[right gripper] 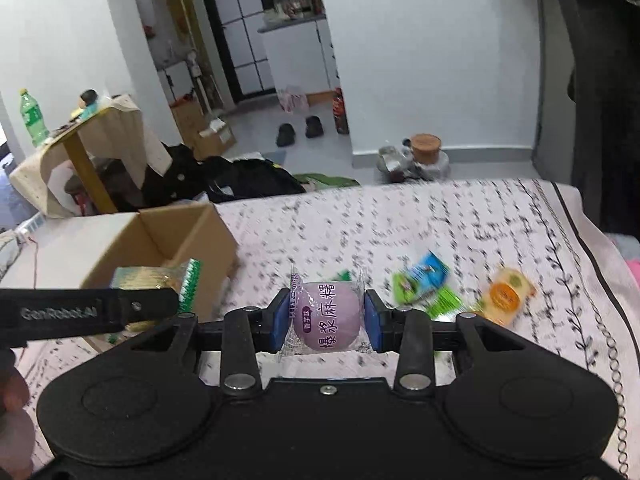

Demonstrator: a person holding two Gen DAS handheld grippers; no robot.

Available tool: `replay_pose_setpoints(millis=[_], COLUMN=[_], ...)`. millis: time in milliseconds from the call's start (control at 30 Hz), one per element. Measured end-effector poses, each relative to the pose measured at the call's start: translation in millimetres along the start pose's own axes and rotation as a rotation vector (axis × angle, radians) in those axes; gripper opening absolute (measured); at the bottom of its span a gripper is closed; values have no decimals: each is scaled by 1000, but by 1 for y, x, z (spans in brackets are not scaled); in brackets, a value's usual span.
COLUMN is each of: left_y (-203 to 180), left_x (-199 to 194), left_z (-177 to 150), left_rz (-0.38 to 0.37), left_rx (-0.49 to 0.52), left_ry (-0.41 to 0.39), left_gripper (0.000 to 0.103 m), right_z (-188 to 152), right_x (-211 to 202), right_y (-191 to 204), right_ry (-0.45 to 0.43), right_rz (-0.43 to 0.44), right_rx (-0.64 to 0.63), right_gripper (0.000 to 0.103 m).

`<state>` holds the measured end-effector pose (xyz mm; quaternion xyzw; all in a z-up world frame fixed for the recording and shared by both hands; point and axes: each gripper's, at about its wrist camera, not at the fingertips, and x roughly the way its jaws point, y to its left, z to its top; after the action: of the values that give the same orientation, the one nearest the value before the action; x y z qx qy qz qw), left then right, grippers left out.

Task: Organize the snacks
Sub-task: 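Carry the cake and pink bun over the box and open both grippers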

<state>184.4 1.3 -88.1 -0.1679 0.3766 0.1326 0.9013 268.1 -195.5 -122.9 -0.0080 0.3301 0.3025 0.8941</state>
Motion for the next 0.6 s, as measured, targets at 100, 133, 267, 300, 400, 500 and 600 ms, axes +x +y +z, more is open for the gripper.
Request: replay_pose_setpoints(millis=[100, 133, 267, 300, 400, 500, 600], left_y=[7, 9, 20, 22, 31, 41, 51], left_x=[-4, -5, -11, -12, -14, -15, -15], left_z=[4, 5, 12, 13, 19, 25, 29], left_rz=[5, 5, 9, 10, 14, 18, 26], left_rx=[-11, -14, -23, -24, -33, -50, -61], left_ry=[-9, -12, -28, -33, -46, -52, -60], left_gripper=[49, 49, 49, 49, 49, 49, 49], right_z=[6, 7, 14, 16, 20, 26, 30], right_x=[1, 1, 4, 5, 8, 10, 15], right_y=[9, 12, 23, 26, 35, 43, 50], right_ry=[-10, -13, -22, -23, -25, -31, -34], right_rz=[20, 25, 43, 46, 53, 60, 70], right_rx=[-7, -12, -34, -39, -61, -78, -86], right_gripper=[37, 37, 37, 37, 37, 37, 37])
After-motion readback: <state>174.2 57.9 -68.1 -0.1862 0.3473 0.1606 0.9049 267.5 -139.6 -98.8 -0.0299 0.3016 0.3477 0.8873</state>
